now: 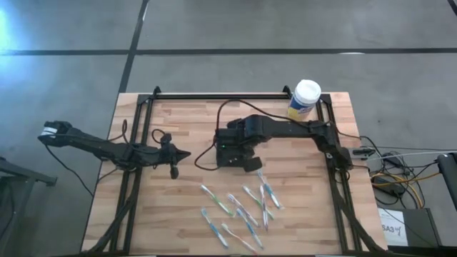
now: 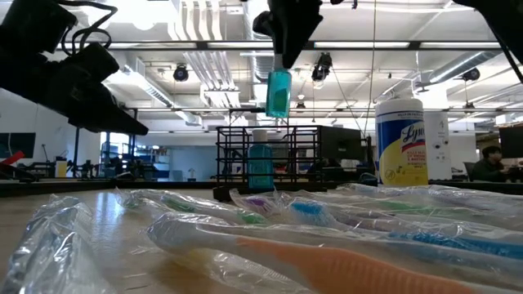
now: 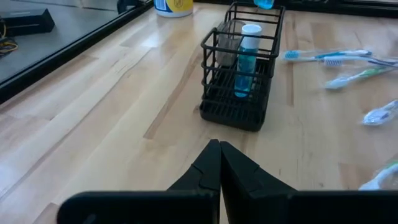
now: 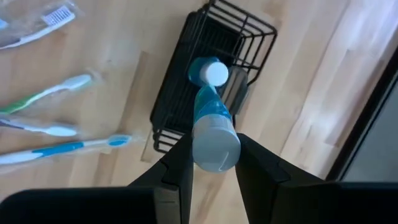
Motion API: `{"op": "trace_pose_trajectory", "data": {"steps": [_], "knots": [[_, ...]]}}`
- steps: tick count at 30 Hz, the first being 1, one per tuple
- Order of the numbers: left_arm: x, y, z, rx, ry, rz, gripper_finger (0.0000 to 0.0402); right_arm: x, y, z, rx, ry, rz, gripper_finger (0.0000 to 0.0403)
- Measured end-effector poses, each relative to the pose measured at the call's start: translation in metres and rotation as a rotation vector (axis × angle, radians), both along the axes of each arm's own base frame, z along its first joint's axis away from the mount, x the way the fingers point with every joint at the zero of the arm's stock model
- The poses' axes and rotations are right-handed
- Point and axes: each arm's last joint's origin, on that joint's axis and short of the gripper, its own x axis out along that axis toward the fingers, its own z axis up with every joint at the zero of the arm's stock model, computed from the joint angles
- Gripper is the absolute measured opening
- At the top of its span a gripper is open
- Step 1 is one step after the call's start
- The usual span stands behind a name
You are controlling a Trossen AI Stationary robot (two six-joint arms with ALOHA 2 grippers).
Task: Pick & Place toothbrushing station
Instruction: Put the blue mouthwash into the black mesh organizer
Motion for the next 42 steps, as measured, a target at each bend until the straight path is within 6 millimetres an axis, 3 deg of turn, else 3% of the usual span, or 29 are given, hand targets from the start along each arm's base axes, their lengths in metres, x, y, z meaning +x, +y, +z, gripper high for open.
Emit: {"op": "trace_pose_trajectory", "data": {"steps": [18,42], "knots": [[0.0,0.0,0.0,-0.003,0.001,0.0,0.0003,0.006,0.002,-0.006,0.037,-0.014,0.015,0.0088],[0.0,0.0,0.0,-0.004,0.001,0.0,0.0003,0.013,0.003,-0.052,0.073,0.061,0.067,0.0089]]}}
